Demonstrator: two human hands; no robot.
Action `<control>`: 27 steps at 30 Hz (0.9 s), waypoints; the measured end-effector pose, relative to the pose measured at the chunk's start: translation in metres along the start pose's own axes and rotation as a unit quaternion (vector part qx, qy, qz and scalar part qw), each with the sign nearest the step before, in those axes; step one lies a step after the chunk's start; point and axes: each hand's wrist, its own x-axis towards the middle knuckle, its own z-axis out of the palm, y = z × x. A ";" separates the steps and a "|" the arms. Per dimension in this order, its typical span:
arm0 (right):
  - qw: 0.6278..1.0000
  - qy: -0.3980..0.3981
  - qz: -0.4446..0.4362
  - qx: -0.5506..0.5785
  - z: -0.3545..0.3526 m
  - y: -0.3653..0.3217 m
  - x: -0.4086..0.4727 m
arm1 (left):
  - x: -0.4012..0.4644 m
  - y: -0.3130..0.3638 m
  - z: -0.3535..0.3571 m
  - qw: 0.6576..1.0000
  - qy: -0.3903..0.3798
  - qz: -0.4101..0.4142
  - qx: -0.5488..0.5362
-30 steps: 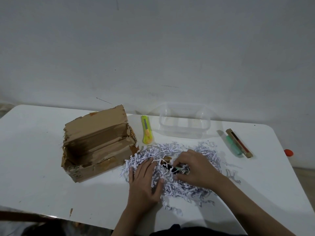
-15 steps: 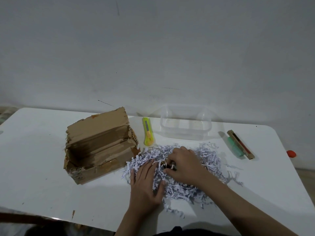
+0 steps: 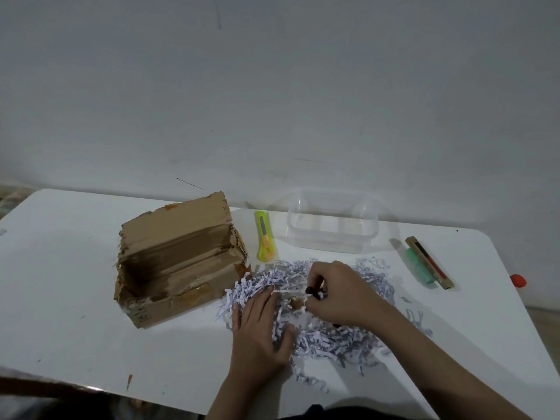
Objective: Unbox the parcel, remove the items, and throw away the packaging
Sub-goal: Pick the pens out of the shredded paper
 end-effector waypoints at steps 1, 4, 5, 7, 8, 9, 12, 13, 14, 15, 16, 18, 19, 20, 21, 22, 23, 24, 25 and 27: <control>1.000 0.006 0.000 0.025 -0.006 0.000 -0.002 | 0.000 0.000 0.000 1.000 0.000 -0.002 -0.001; 0.998 0.002 -0.005 0.060 -0.020 0.003 -0.007 | 0.000 0.003 -0.002 1.000 -0.004 -0.007 -0.007; 0.998 -0.001 -0.004 0.065 -0.024 0.005 -0.008 | 0.000 0.004 -0.002 1.000 -0.006 -0.010 -0.010; 0.997 -0.002 0.007 0.076 -0.031 0.008 -0.007 | 0.000 0.005 -0.003 1.000 -0.007 -0.013 -0.014; 0.997 0.001 0.013 0.080 -0.034 0.009 -0.007 | 0.000 0.005 -0.004 1.000 -0.007 -0.012 -0.016; 0.996 0.004 0.019 0.082 -0.036 0.010 -0.006 | 0.000 0.006 -0.004 1.000 -0.007 -0.011 -0.016; 0.997 0.012 0.029 0.073 -0.040 0.011 -0.005 | 0.000 0.008 -0.005 1.000 -0.007 -0.013 -0.015; 0.997 0.013 0.033 0.066 -0.042 0.011 -0.005 | 0.000 0.007 -0.005 1.000 -0.007 -0.014 -0.015; 0.998 0.013 0.036 0.060 -0.044 0.010 -0.005 | 0.000 0.007 -0.005 1.000 -0.007 -0.013 -0.014; 0.998 0.012 0.038 0.055 -0.046 0.010 -0.006 | 0.000 0.007 -0.004 1.000 -0.007 -0.011 -0.013; 0.998 0.014 0.040 0.052 -0.047 0.010 -0.007 | 0.000 0.005 -0.004 1.000 -0.008 -0.009 -0.013; 0.998 0.017 0.037 0.044 -0.049 0.009 -0.007 | 0.000 0.003 -0.003 1.000 -0.008 -0.007 -0.010; 0.998 0.017 0.035 0.041 -0.049 0.009 -0.008 | -0.001 0.002 -0.002 1.000 -0.008 -0.006 -0.009; 0.999 0.015 0.032 0.039 -0.049 0.009 -0.008 | -0.001 0.002 -0.001 1.000 -0.007 -0.005 -0.010; 0.999 0.013 0.030 0.039 -0.049 0.008 -0.008 | -0.001 0.002 -0.001 1.000 -0.005 -0.005 -0.012; 0.999 0.010 0.029 0.040 -0.049 0.007 -0.008 | -0.001 0.003 -0.001 1.000 -0.003 -0.006 -0.014; 0.999 0.008 0.031 0.042 -0.049 0.007 -0.008 | -0.001 0.003 -0.001 1.000 -0.003 -0.007 -0.015; 0.999 0.007 0.034 0.041 -0.049 0.007 -0.007 | 0.000 0.003 -0.001 1.000 -0.003 -0.006 -0.015; 0.999 0.007 0.038 0.038 -0.049 0.007 -0.007 | 0.000 0.002 -0.001 1.000 -0.003 -0.004 -0.014; 0.999 0.005 0.043 0.033 -0.050 0.007 -0.007 | 0.000 0.001 -0.001 1.000 -0.003 -0.003 -0.015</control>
